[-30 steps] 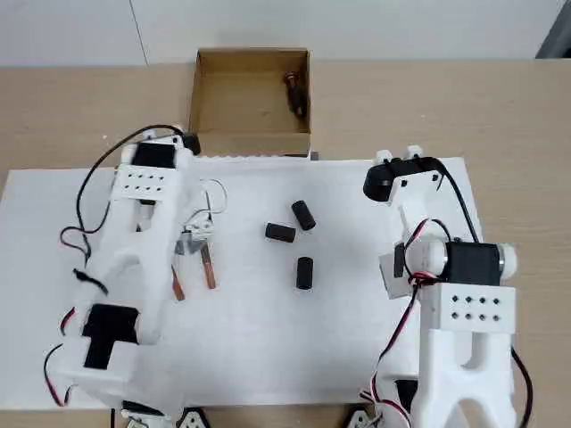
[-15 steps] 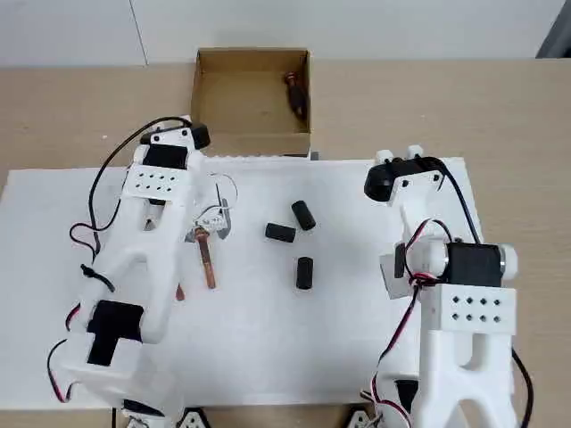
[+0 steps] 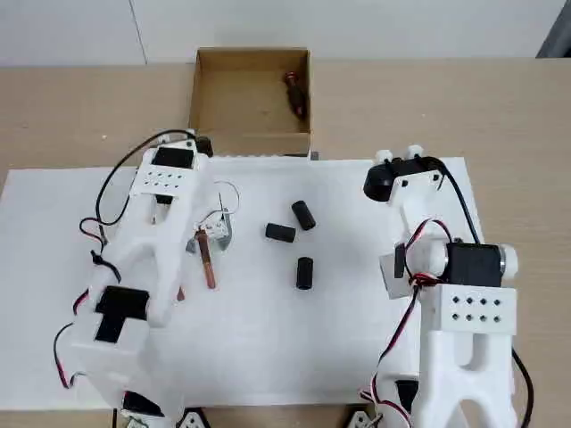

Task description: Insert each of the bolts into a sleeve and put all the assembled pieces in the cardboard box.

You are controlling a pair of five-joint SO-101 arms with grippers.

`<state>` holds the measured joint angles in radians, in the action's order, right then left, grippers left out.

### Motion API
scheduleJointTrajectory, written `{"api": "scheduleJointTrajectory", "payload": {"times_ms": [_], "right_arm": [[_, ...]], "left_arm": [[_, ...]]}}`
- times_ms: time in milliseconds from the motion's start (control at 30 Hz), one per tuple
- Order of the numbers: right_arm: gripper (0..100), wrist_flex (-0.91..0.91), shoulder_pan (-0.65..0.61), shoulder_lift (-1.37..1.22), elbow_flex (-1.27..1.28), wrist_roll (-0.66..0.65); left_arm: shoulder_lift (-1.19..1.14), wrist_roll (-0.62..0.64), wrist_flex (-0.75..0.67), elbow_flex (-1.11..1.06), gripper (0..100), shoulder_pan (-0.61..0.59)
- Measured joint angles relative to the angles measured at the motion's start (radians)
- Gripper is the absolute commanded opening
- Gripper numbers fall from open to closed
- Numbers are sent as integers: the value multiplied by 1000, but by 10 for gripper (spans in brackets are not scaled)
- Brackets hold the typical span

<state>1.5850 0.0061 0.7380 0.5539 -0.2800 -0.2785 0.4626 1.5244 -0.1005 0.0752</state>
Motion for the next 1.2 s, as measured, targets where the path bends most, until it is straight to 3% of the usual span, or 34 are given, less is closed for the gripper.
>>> {"api": "scheduleJointTrajectory", "payload": {"times_ms": [200, 1200], "right_arm": [[3, 0, 0, 0, 0, 0], [3, 0, 0, 0, 0, 0]], "left_arm": [[-8, -2, -23, 0, 52, 0], [12, 5, -245, -173, 5, 6]]}}
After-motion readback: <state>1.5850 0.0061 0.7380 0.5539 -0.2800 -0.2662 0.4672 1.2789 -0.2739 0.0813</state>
